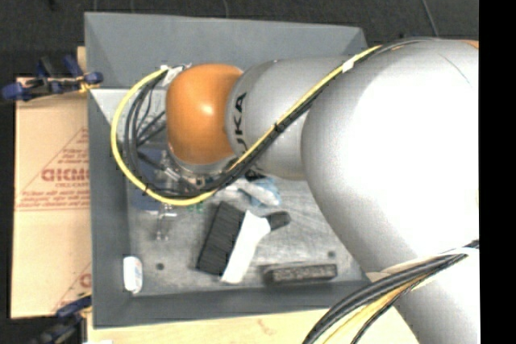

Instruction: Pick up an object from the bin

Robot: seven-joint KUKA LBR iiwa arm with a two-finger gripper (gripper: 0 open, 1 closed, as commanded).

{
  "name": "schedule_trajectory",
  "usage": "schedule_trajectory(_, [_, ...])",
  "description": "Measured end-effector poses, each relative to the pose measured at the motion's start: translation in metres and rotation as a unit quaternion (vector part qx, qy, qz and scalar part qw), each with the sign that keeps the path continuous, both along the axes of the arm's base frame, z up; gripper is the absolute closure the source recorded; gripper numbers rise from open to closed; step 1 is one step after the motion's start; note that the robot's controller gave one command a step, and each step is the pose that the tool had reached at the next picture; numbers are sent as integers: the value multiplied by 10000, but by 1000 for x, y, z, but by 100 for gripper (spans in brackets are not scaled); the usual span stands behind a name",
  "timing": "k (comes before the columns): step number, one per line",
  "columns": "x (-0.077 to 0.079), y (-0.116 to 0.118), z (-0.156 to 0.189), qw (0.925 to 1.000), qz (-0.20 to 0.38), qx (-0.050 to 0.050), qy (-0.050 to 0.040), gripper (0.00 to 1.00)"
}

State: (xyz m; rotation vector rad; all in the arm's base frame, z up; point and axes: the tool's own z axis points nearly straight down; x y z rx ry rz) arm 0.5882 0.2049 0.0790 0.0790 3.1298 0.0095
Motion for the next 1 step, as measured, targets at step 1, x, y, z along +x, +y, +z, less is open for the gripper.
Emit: schedule_trajectory(1, [4, -4, -1, 9998, -214, 16, -59, 100])
